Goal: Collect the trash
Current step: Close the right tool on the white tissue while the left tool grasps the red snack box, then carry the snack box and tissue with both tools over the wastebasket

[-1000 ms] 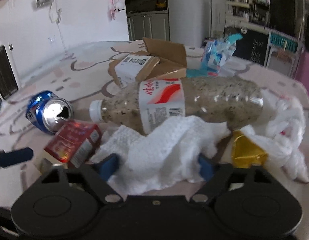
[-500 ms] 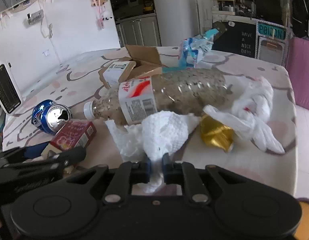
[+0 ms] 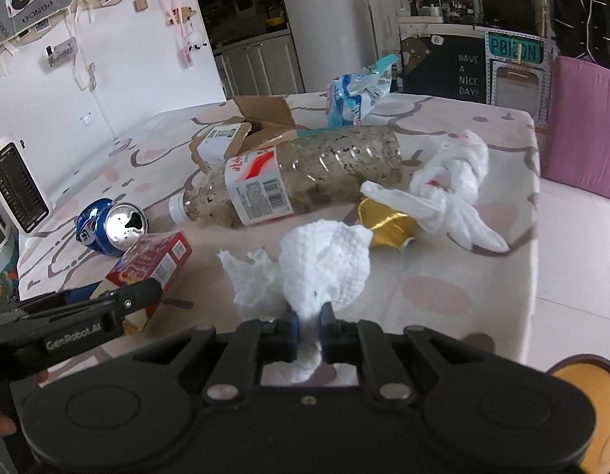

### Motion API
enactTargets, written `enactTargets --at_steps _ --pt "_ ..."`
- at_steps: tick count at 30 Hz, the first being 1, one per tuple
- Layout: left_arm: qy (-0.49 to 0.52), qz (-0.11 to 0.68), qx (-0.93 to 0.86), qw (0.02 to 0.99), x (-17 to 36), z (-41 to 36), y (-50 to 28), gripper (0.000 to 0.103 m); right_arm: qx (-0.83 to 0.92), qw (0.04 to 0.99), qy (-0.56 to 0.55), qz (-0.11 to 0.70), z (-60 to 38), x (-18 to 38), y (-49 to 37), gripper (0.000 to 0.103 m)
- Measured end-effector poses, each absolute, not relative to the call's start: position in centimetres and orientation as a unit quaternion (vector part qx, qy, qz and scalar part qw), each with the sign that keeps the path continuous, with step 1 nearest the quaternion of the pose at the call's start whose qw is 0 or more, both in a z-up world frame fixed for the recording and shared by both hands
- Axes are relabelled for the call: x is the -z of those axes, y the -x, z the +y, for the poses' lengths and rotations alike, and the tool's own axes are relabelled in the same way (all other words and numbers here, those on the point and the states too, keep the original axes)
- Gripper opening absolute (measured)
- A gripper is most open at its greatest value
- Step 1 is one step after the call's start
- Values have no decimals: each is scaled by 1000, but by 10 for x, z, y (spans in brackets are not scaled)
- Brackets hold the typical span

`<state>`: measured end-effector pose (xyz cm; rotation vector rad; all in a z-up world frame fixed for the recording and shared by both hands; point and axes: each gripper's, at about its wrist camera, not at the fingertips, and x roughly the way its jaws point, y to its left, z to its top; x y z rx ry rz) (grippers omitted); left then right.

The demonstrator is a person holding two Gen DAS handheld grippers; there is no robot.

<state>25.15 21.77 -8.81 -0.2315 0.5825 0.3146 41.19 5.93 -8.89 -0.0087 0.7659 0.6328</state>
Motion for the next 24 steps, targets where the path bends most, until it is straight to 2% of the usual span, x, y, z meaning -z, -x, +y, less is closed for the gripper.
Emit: enactTargets --at_steps 24 --pt "106 255 -99 956 31 142 -201 49 -254 909 -37 328 -50 41 -347 10"
